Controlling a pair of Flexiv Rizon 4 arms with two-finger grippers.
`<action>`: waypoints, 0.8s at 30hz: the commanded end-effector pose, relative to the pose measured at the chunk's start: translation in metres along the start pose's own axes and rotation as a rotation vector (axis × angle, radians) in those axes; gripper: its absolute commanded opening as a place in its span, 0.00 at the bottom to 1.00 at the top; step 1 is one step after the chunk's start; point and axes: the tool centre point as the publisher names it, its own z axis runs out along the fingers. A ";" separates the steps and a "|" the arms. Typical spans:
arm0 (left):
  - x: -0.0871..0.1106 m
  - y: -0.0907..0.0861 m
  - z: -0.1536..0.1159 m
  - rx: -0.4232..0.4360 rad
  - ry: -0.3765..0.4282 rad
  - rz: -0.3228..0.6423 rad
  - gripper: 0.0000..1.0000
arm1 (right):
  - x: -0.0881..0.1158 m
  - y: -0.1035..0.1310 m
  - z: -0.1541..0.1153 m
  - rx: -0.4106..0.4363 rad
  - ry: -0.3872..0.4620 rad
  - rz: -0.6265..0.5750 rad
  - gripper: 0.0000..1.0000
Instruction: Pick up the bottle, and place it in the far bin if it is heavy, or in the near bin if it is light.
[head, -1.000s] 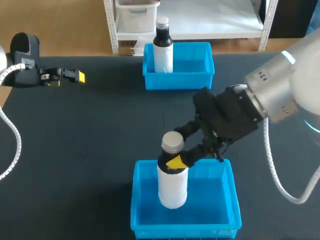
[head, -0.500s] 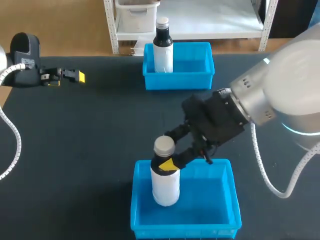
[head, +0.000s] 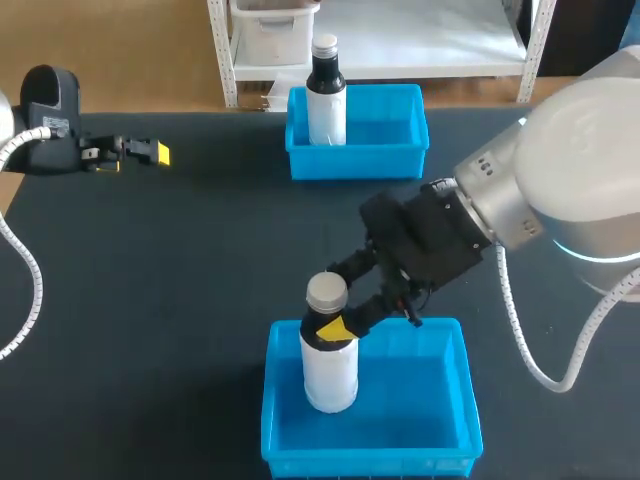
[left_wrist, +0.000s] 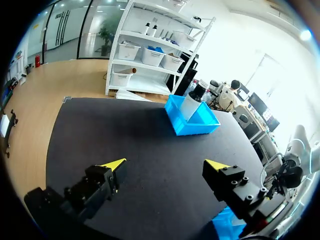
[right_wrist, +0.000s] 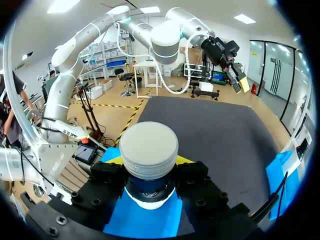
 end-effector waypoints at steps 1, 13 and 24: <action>0.000 0.000 0.000 0.000 0.000 0.000 1.00 | 0.002 -0.001 0.000 -0.005 0.005 -0.001 1.00; 0.000 0.000 0.000 0.000 0.000 0.000 1.00 | 0.011 -0.003 -0.033 0.017 0.088 0.032 1.00; 0.000 0.000 0.000 0.000 0.000 0.000 1.00 | 0.035 -0.014 -0.103 0.047 0.172 0.117 1.00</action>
